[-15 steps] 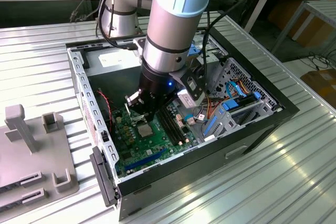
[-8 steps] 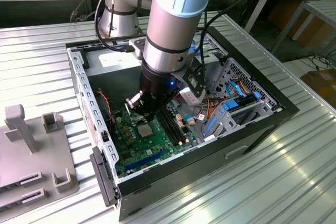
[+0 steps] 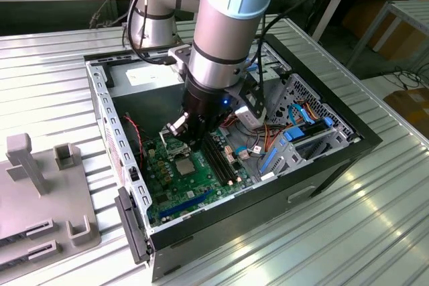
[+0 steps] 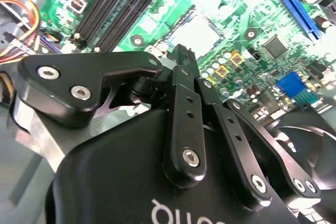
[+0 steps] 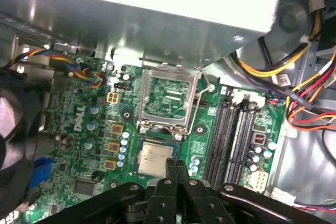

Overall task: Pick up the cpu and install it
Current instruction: 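Close the cpu cover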

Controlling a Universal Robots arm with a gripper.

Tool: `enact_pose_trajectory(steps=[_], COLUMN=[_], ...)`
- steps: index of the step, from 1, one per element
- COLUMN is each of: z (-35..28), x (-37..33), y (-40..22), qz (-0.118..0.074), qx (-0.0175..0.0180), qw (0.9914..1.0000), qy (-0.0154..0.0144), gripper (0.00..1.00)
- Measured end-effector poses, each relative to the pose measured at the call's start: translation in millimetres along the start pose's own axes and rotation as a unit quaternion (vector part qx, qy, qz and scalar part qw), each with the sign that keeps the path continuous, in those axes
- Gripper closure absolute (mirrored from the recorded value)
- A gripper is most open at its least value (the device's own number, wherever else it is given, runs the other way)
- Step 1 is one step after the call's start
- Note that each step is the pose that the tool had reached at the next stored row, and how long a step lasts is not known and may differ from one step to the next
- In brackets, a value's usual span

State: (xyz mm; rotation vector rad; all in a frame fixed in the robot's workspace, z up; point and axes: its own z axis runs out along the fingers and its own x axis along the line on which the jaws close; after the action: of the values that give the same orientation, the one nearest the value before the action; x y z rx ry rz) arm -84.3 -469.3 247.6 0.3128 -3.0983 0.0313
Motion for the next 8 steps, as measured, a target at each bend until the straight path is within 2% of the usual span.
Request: enact_pose_trajectory(steps=[5,8], z=[-0.1,-0.2], x=[-2.7,-2.7], y=[3.5,3.5], qz=[-0.004,-0.029], qx=[0.0001,0.0009], qw=[0.99999,0.99959], qy=[-0.0001,-0.0005], gripper=[0.89,0.89])
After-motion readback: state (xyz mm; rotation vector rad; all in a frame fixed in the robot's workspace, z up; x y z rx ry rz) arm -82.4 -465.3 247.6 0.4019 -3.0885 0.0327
